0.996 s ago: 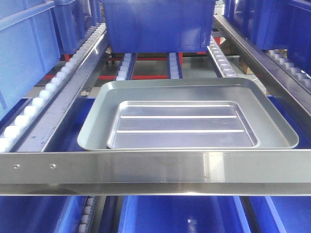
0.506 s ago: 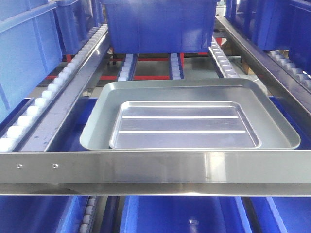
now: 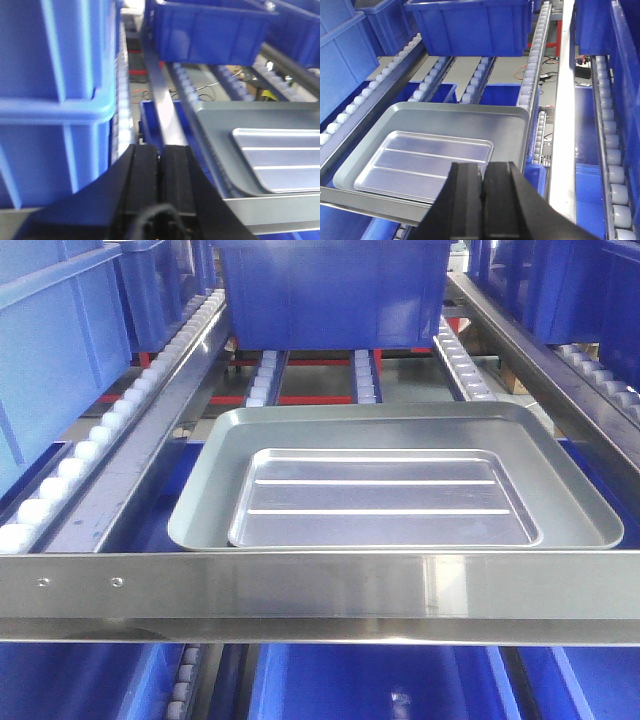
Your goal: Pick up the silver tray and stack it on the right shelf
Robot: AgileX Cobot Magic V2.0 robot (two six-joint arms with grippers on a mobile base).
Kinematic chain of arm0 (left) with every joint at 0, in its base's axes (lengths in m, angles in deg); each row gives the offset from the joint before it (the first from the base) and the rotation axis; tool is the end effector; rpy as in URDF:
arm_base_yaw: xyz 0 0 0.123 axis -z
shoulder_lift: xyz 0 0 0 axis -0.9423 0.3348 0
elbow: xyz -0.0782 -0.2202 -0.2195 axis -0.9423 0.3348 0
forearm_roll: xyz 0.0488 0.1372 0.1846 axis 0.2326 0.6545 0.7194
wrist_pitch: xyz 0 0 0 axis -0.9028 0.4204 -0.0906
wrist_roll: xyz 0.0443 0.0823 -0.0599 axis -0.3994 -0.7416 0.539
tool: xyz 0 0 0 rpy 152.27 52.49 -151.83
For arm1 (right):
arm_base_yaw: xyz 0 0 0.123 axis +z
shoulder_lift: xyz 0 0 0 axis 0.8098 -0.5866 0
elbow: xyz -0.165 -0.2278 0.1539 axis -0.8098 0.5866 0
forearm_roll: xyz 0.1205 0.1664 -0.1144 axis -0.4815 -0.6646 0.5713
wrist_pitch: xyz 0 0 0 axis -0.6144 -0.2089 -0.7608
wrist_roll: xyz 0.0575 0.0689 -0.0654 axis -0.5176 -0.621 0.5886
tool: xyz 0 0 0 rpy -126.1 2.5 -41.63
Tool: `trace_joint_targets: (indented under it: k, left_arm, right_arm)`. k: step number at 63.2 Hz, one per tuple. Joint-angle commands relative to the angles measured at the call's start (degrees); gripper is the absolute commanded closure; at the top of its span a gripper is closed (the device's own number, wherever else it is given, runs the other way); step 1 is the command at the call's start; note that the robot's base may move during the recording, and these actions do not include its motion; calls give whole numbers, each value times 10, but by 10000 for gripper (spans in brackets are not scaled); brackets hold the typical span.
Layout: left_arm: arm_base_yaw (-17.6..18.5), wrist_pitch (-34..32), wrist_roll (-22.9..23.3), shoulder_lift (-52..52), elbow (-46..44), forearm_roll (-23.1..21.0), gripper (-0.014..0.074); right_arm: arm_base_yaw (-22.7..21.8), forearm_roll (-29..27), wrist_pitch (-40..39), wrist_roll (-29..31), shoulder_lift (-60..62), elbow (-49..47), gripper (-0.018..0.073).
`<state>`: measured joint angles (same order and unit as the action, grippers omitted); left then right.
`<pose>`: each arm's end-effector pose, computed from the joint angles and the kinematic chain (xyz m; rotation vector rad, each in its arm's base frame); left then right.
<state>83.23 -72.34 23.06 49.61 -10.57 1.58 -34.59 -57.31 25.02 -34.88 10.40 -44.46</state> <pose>0.0209 -0.0062 0.2110 0.1418 1.5633 -0.2276 0.0192 -0.0035 0.3103 -0.0944 1.7155 0.2915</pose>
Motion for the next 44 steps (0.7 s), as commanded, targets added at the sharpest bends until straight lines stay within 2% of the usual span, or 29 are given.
trace_joint_targets:
  k: [1, 4, 6, 14, 44]
  left_arm:
    - [-20, -101, -2, -9, 20, -10, 688]
    - [-32, -142, -2, -9, 46, -10, 688]
    - [-39, -110, -2, -9, 40, -10, 688]
    - [-55, -117, -2, -9, 42, -10, 688]
    - [-55, -116, -2, -9, 42, -10, 688]
  right_arm:
    - [1, 12, -52, 6, -6, -15, 508]
    - [1, 12, -51, 6, -6, -15, 508]
    - [1, 12, -51, 6, -6, -15, 508]
    - [1, 12, -51, 6, -6, -15, 508]
    - [1, 12, -51, 6, -6, -15, 508]
